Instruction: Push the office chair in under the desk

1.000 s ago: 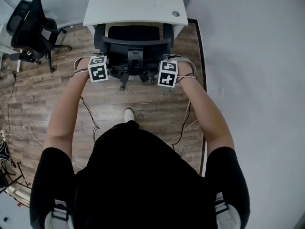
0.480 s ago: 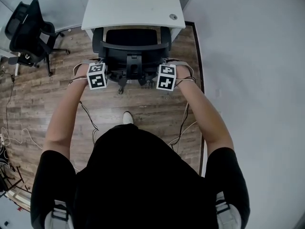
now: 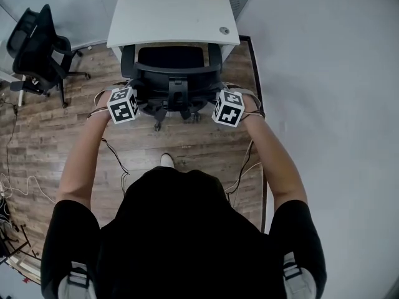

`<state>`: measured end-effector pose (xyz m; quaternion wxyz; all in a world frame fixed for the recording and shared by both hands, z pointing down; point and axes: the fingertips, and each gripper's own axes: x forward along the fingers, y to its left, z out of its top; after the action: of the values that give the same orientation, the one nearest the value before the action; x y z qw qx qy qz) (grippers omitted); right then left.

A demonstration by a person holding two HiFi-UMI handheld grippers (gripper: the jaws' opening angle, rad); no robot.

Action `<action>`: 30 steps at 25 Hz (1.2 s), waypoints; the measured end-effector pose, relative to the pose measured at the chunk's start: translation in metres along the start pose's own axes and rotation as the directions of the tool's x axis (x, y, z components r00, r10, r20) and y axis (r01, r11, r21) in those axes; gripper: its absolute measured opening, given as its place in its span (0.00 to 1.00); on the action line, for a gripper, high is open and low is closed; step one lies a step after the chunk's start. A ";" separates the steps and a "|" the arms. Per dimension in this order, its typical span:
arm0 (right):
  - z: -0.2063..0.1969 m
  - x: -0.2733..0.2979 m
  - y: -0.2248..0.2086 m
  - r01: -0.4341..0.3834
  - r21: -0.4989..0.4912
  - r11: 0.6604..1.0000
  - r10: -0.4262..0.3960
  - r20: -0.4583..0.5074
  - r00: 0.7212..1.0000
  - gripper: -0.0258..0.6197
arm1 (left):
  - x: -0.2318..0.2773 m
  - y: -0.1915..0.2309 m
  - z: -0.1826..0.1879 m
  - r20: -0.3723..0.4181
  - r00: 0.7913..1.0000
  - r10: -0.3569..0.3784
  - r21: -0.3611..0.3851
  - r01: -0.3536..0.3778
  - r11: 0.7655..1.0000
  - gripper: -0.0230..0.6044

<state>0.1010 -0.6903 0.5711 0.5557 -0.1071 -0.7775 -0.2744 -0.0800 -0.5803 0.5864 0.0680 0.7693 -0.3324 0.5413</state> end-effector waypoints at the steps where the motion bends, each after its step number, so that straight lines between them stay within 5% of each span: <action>1: 0.001 -0.003 -0.001 0.019 0.017 1.000 -0.019 0.019 1.000 0.25 | -0.005 0.003 0.003 0.024 0.999 0.021 -0.022 -0.021 1.000 0.38; 5: 0.007 -0.026 -0.008 0.102 0.104 0.989 -0.116 0.137 0.984 0.25 | -0.025 0.002 0.023 0.143 0.984 0.107 -0.149 -0.086 0.985 0.38; 8: 0.025 -0.064 -0.019 0.149 0.220 0.964 -0.212 0.297 0.931 0.25 | -0.050 -0.003 0.042 0.243 0.951 0.189 -0.263 -0.123 0.957 0.38; 12: 0.049 -0.122 -0.021 0.128 0.391 0.912 -0.331 0.514 0.791 0.25 | -0.087 -0.019 0.082 0.389 0.868 0.307 -0.416 -0.131 0.900 0.38; 15: 0.066 -0.162 -0.012 0.065 0.465 0.883 -0.384 0.635 0.671 0.24 | -0.119 -0.031 0.107 0.476 0.777 0.412 -0.523 -0.127 0.843 0.36; 18: 0.073 -0.192 0.004 0.002 0.500 0.866 -0.407 0.704 0.582 0.24 | -0.149 -0.044 0.131 0.533 0.686 0.495 -0.578 -0.131 0.805 0.34; 23: 0.073 -0.229 0.029 -0.064 0.518 0.853 -0.428 0.765 0.481 0.24 | -0.177 -0.069 0.169 0.566 0.606 0.559 -0.596 -0.168 0.785 0.28; 30: 0.062 -0.261 0.052 -0.060 0.534 0.844 -0.467 0.785 0.407 0.20 | -0.198 -0.089 0.201 0.554 0.523 0.648 -0.637 -0.235 0.734 0.15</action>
<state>0.1692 -0.5770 0.3316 0.0254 0.0062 -0.9989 -0.0399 0.0926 -0.5180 0.3535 -0.0293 0.7604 -0.6449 0.0708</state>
